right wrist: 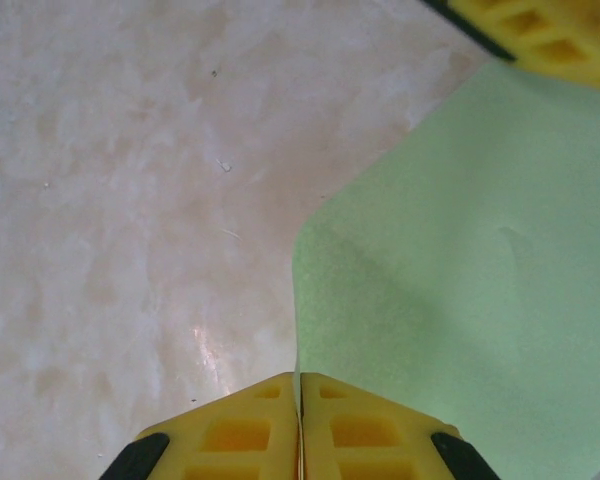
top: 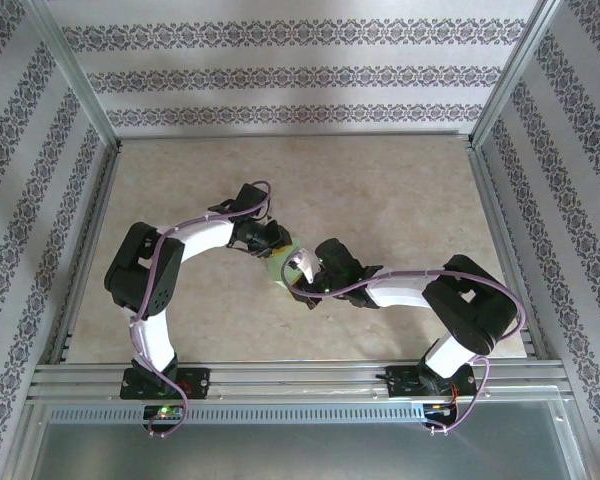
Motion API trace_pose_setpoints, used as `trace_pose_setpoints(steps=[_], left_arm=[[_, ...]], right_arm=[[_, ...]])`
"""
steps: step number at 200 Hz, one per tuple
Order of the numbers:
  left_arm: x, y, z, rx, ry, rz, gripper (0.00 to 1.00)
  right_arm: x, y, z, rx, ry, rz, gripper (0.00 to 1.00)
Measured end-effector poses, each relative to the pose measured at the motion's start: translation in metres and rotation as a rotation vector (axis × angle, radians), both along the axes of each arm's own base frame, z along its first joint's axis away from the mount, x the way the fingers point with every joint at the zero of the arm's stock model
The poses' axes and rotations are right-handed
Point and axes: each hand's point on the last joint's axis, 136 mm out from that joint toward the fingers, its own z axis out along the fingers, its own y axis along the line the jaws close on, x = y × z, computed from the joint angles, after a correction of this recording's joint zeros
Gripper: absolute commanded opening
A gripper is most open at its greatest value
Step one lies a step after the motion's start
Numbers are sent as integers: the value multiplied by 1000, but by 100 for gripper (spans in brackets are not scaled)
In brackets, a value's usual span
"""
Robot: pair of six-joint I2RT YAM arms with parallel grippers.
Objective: Fold a paper plane with a square sheet of paper (pick it up from the middle)
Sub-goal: Third fold the triangle at the center of the table.
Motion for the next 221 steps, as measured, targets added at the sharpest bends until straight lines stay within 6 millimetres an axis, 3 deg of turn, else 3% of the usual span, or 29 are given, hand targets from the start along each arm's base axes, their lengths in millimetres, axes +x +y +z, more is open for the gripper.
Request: trace_pose_setpoints(steps=[77, 221], left_arm=[[-8, 6, -31, 122, 70, -50, 15], [-9, 4, -32, 147, 66, -96, 12]], right_arm=[[17, -5, -3, 26, 109, -97, 9], [35, -19, -23, -79, 144, -217, 9]])
